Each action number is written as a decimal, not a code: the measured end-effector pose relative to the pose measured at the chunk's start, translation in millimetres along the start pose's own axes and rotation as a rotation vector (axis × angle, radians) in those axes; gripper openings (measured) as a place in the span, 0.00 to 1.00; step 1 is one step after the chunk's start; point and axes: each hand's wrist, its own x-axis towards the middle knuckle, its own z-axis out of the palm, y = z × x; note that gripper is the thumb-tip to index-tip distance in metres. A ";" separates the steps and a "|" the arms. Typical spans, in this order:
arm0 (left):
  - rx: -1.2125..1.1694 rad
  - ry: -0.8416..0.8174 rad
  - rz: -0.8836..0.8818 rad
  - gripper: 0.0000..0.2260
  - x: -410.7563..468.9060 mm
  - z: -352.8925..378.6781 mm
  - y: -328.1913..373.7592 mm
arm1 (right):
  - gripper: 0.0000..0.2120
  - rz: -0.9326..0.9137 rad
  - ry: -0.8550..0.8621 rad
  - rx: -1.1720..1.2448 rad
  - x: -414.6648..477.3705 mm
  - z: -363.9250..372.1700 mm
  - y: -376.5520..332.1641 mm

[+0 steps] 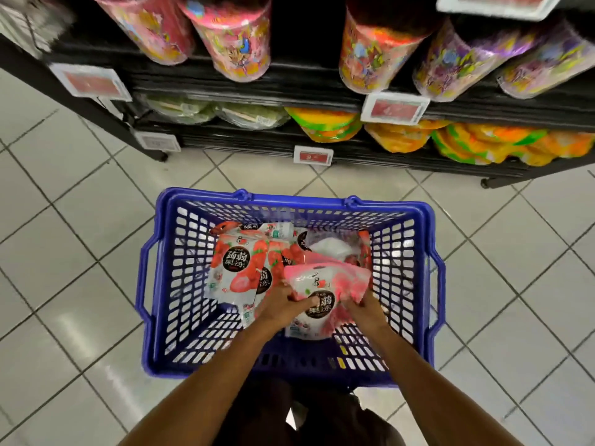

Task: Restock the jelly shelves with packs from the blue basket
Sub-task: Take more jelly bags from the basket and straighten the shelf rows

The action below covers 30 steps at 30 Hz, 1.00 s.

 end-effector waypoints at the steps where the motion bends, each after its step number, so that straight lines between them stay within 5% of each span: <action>1: -0.046 -0.007 -0.018 0.18 -15.1 -7.5 3.1 | 0.20 -0.030 0.002 0.010 -15.6 -4.9 -6.7; 5: -0.312 0.040 -0.072 0.10 -85.9 -46.5 36.9 | 0.09 -0.085 -0.033 0.171 -83.9 -22.0 -46.6; 10: -0.576 0.116 -0.029 0.08 -196.9 -108.5 117.7 | 0.39 0.058 -0.070 0.456 -188.1 -50.1 -131.5; 14: -0.588 0.087 0.103 0.23 -298.8 -162.0 190.7 | 0.27 -0.031 -0.103 0.648 -284.8 -80.4 -219.6; 19: -0.517 0.122 0.222 0.24 -423.5 -226.8 260.9 | 0.35 -0.193 -0.158 0.627 -413.4 -114.9 -310.6; 24: -0.538 0.155 0.413 0.49 -521.6 -282.8 312.6 | 0.29 -0.422 -0.188 0.479 -510.2 -138.3 -377.1; 30: -0.551 0.241 0.693 0.28 -609.1 -335.6 360.6 | 0.21 -0.720 -0.114 0.518 -590.0 -144.0 -447.5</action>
